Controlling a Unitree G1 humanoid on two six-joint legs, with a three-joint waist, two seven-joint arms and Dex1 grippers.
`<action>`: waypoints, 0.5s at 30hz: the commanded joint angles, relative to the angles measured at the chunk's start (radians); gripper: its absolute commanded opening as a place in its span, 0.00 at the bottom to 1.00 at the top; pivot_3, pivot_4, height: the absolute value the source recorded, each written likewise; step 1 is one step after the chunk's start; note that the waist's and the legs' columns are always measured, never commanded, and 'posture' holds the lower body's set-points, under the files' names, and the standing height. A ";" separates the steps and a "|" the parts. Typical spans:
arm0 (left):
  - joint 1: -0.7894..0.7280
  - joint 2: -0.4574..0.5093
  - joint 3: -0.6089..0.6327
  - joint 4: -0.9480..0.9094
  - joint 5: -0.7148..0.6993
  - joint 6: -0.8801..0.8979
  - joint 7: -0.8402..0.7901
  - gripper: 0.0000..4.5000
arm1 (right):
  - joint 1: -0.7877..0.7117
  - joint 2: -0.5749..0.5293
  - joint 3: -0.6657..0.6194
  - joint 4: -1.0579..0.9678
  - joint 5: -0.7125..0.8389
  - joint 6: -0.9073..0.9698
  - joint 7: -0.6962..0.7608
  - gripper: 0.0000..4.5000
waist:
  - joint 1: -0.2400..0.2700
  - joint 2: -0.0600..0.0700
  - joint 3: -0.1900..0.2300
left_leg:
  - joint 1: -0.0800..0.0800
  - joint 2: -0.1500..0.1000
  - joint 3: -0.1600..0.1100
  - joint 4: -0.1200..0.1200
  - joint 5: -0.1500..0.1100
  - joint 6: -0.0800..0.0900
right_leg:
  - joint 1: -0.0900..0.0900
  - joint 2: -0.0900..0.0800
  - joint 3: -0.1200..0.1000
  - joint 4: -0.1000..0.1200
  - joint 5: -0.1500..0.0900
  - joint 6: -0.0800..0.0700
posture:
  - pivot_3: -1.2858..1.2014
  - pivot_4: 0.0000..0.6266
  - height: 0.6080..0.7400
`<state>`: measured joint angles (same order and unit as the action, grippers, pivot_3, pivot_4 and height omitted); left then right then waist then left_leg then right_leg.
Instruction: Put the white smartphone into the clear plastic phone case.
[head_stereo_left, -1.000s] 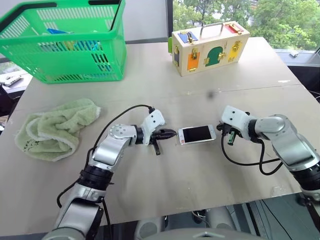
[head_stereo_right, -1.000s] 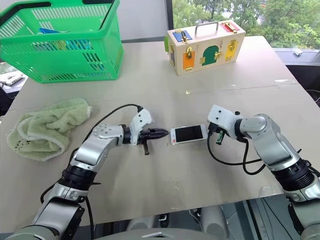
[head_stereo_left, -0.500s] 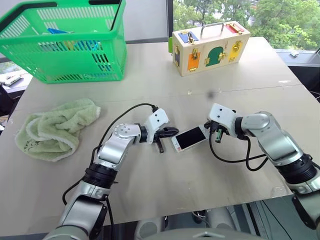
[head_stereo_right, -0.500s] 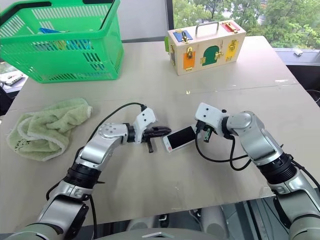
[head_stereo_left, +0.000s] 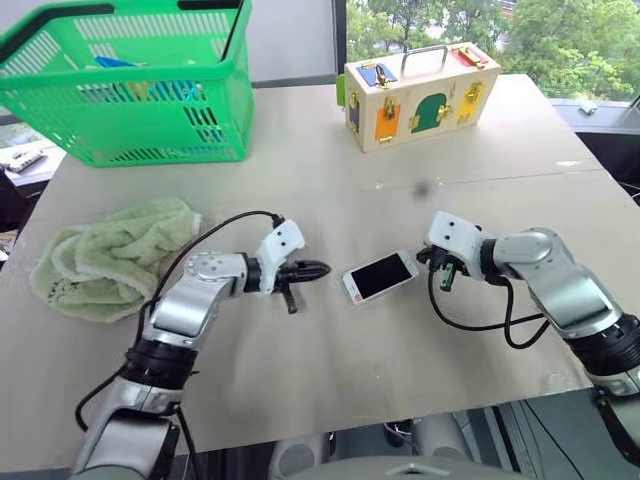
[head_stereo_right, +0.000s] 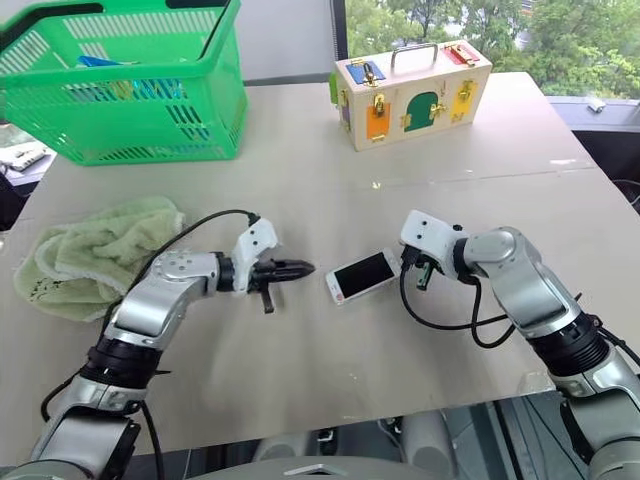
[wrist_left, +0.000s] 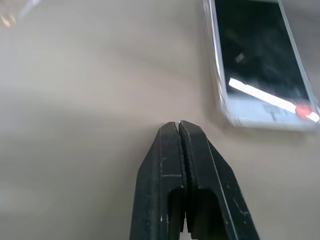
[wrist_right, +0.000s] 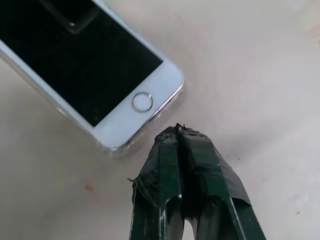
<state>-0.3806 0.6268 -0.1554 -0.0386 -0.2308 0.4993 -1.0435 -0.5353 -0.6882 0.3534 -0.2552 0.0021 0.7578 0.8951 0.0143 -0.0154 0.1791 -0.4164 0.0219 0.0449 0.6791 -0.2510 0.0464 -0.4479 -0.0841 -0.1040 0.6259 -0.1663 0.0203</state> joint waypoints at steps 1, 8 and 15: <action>0.038 0.031 0.007 -0.102 -0.055 0.045 -0.039 0.01 | -0.003 -0.007 -0.026 -0.030 0.009 -0.008 -0.004 0.00 | 0.000 0.000 0.000 | 0.000 0.000 0.000 0.000 0.000 0.000 | 0.000 0.000 0.000 0.000 0.000 0.000 | 0.52 0.24 1.00; 0.029 -0.064 -0.050 -0.095 -0.009 0.036 0.070 0.01 | 0.006 -0.006 -0.015 -0.054 0.032 -0.006 0.015 0.00 | 0.000 0.000 0.000 | 0.000 -0.001 0.000 0.001 0.000 0.000 | 0.000 0.000 0.001 0.000 0.000 0.000 | 0.52 0.24 1.00; -0.035 -0.128 -0.070 -0.007 0.027 -0.015 0.093 0.01 | 0.021 -0.012 -0.025 -0.099 0.060 0.024 0.031 0.00 | 0.006 0.000 0.000 | 0.000 -0.001 -0.001 0.004 0.000 0.000 | 0.002 0.001 0.001 0.001 0.001 0.000 | 0.52 0.24 1.00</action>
<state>-0.3847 0.5198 -0.2091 -0.0520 -0.2126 0.5133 -0.9730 -0.5107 -0.7132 0.3351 -0.2836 0.0204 0.7885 0.9023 0.0200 -0.0156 0.1791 -0.4166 0.0211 0.0439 0.6840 -0.2507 0.0469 -0.4463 -0.0832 -0.1022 0.6271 -0.1658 0.0203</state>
